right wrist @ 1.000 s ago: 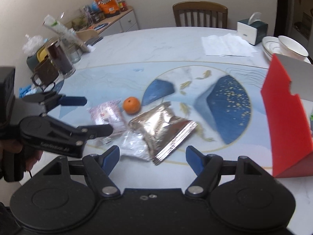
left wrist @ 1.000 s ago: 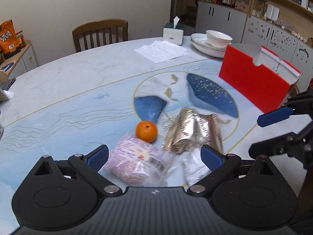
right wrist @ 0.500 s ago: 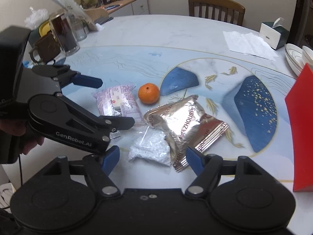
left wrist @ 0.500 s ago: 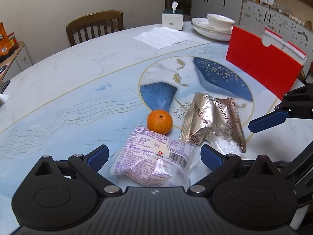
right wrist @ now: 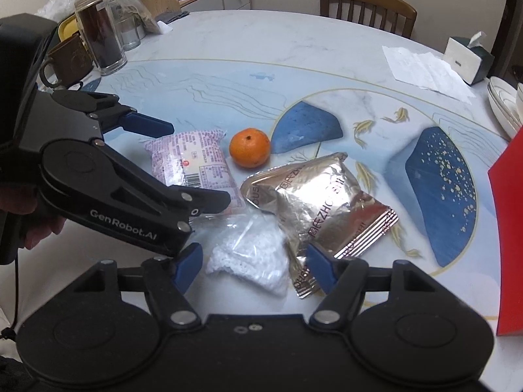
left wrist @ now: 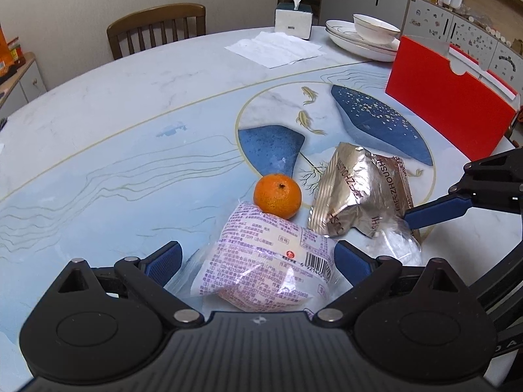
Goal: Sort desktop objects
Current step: 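Grasp the purple-printed white bag with the left tool while the right tool grasps the clear bead bag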
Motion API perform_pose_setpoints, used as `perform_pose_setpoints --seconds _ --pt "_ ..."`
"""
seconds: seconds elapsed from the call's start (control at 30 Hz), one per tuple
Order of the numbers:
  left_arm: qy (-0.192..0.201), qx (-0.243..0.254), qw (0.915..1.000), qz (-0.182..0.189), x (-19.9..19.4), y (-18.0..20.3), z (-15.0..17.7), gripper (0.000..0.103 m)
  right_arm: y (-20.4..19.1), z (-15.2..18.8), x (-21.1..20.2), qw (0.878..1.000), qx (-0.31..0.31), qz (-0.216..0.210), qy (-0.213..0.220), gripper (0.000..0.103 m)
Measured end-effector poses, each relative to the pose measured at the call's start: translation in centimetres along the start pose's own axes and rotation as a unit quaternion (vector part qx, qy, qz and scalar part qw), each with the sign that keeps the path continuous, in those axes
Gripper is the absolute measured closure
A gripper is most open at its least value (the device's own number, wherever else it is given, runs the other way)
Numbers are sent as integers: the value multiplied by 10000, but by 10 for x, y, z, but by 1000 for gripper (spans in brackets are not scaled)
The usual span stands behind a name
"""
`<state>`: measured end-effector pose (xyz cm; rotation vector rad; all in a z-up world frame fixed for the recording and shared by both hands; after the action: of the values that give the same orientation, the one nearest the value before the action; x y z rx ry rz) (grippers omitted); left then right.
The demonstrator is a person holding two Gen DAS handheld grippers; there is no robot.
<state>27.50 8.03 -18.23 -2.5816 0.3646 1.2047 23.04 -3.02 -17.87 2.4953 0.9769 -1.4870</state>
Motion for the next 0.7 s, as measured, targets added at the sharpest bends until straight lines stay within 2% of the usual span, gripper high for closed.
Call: perform_pose_setpoints --seconds 0.4,0.7 --pt "-126 -152 9997 138 6 -2 4 8 0 -2 1 9998 -191 69 -83 54" --pt "-163 -339 9992 156 2 -2 5 17 2 -2 -4 9998 -173 31 -88 67"
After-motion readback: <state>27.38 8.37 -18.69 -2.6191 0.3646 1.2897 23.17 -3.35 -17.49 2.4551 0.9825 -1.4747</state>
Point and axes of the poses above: each gripper's, at about its wrist camera, not at the fingertips, and x roughly the way its jaws point, y to its right, z to its underside, the point moved 6 cm from there along x, roughly the way its jaws point, and after that the axes turned 12 degrees about -z, right-handed, at the moved point
